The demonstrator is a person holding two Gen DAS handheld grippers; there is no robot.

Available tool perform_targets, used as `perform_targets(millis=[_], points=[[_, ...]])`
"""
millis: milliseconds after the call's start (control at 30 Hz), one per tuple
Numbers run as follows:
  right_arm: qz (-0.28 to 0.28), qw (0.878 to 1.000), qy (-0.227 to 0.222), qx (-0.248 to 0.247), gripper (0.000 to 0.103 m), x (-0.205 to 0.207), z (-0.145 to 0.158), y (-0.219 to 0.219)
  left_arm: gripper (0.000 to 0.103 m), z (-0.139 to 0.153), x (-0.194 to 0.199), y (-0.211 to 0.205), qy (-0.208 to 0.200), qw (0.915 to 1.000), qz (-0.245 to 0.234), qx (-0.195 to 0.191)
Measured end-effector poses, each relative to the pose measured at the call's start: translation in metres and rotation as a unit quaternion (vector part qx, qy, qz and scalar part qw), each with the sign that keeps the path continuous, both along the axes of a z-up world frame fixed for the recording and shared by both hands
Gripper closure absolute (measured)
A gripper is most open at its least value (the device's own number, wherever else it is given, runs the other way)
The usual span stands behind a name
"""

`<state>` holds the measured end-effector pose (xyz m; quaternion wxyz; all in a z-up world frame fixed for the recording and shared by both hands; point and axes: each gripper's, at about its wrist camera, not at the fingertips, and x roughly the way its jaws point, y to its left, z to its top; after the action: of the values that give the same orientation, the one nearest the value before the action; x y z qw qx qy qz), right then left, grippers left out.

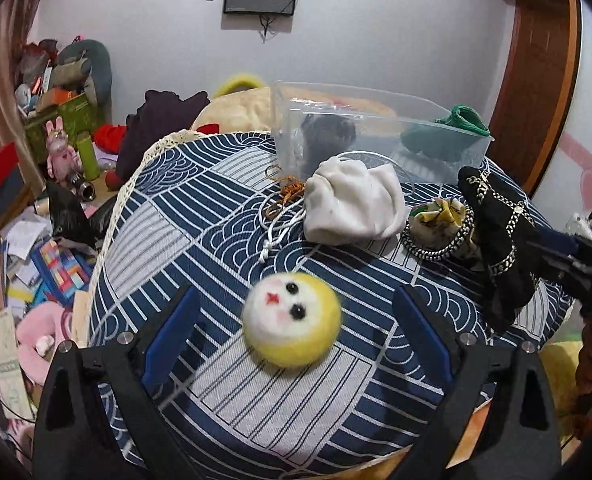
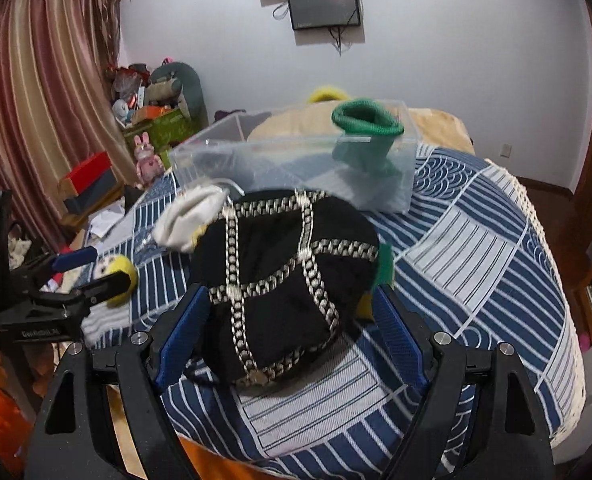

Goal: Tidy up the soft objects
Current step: 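Grasp the black chain bag with the right tool while the left grasps the yellow felt ball, then lift the black bag over the box with the right tool while the left carries the felt ball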

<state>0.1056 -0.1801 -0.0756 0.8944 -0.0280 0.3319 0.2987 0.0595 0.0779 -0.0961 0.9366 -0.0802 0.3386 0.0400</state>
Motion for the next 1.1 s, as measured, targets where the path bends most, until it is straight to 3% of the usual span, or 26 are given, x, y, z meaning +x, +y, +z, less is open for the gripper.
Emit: perform_targets(millis=[100, 167, 233, 267, 400, 567, 1100], points=[[0.002, 1.000, 0.000, -0.006, 0.022, -0.002, -0.001, 0.004, 0.025, -0.002, 0.000, -0.003, 0.006, 0.9999, -0.009, -0.002], [0.004, 1.000, -0.002, -0.008, 0.022, -0.003, -0.002, 0.005, 0.030, -0.005, 0.001, -0.006, 0.011, 0.9997, -0.019, -0.006], [0.008, 1.000, -0.004, -0.011, 0.033, -0.003, -0.003, 0.005, 0.037, -0.007, 0.000, -0.010, 0.014, 0.9996, -0.023, -0.003], [0.015, 1.000, -0.004, -0.015, 0.044, -0.004, -0.005, 0.006, 0.039, -0.007, 0.000, -0.012, 0.014, 0.9996, -0.024, 0.002], [0.031, 0.999, -0.009, -0.029, 0.072, -0.010, -0.008, 0.008, 0.059, -0.008, -0.004, -0.018, 0.014, 0.9994, -0.032, 0.003], [0.025, 0.999, -0.022, -0.015, 0.084, -0.012, 0.000, -0.001, 0.060, -0.002, -0.011, -0.022, -0.004, 0.9992, -0.028, 0.028], [-0.011, 0.995, -0.093, 0.029, 0.087, -0.013, 0.050, -0.019, 0.060, 0.045, -0.011, -0.017, -0.066, 0.9969, -0.023, 0.038]])
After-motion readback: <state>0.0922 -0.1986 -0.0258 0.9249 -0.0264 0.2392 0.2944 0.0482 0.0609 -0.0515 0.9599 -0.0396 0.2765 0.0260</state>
